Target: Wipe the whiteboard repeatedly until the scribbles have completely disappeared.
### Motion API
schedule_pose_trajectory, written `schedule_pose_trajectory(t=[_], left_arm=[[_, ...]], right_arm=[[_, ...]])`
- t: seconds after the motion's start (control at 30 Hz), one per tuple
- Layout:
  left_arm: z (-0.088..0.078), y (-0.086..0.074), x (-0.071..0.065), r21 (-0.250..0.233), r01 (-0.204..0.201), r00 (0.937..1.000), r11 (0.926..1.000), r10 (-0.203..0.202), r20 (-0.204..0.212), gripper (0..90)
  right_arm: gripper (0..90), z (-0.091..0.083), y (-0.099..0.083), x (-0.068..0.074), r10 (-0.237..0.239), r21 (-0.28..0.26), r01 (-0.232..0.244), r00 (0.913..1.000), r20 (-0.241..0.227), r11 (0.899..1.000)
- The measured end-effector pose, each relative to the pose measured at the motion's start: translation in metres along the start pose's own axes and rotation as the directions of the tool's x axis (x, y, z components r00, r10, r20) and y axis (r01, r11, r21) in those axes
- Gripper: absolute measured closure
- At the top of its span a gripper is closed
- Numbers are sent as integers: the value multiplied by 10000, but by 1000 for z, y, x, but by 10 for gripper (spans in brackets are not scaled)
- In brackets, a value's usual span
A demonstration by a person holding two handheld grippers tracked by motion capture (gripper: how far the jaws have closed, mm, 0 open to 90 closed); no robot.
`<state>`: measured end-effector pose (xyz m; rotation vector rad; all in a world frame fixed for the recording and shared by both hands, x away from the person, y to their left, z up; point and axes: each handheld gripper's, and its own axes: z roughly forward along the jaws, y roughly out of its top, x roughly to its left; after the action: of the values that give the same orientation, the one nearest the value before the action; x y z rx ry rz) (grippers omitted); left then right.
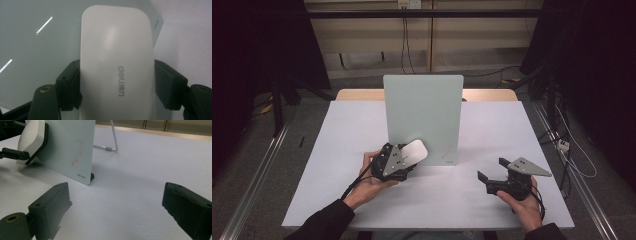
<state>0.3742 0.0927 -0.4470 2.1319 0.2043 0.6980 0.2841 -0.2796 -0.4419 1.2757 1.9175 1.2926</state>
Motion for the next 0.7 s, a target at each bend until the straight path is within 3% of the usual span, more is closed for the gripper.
schedule_pose_trajectory(t=[0.13, 0.33, 0.7], left_arm=[[5, 7, -1, -94, -104, 9999, 9999, 105, 20, 302], [16, 31, 1, -539, -208, 9997, 9983, 200, -152, 302], [49, 54, -21, -734, -539, 9971, 9958, 576, 499, 302]], right_arm=[[76, 0, 0, 0, -1, -1, 1, 10000, -6, 10000], [76, 1, 0, 1, 16, 8, -16, 10000, -24, 10000], [76, 0, 0, 0, -16, -49, 16, 10000, -27, 10000]])
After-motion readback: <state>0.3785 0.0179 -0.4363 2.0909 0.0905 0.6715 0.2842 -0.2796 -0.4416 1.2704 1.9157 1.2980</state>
